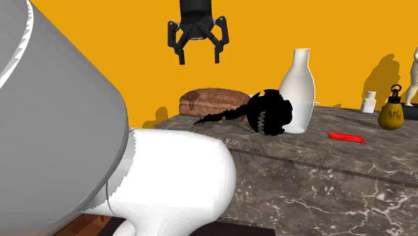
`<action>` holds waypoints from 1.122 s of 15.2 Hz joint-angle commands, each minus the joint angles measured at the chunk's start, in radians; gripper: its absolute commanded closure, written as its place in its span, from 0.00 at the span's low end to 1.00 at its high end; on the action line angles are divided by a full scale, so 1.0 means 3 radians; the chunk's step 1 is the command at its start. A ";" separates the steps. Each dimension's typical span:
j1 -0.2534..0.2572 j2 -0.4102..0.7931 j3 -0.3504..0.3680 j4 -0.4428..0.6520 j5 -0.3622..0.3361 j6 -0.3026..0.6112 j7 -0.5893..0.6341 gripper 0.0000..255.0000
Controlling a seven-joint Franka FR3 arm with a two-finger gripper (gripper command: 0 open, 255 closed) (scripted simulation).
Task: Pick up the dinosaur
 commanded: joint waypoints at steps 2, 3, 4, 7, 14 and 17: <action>0.0092 0.0046 -0.0109 -0.0040 -0.0095 0.0060 -0.0347 0.00; 0.0194 0.0099 -0.0223 -0.0073 -0.0194 0.0122 -0.0687 0.00; 0.0292 0.0159 -0.0334 -0.0099 -0.0289 0.0188 -0.1025 0.00; 0.0579 0.0373 -0.0650 -0.0146 -0.0556 0.0409 -0.2027 0.00; 0.1124 0.0880 -0.1192 -0.0205 -0.0963 0.0968 -0.3893 0.00; 0.1116 0.0895 -0.1217 -0.0326 -0.0984 0.1104 -0.3874 0.00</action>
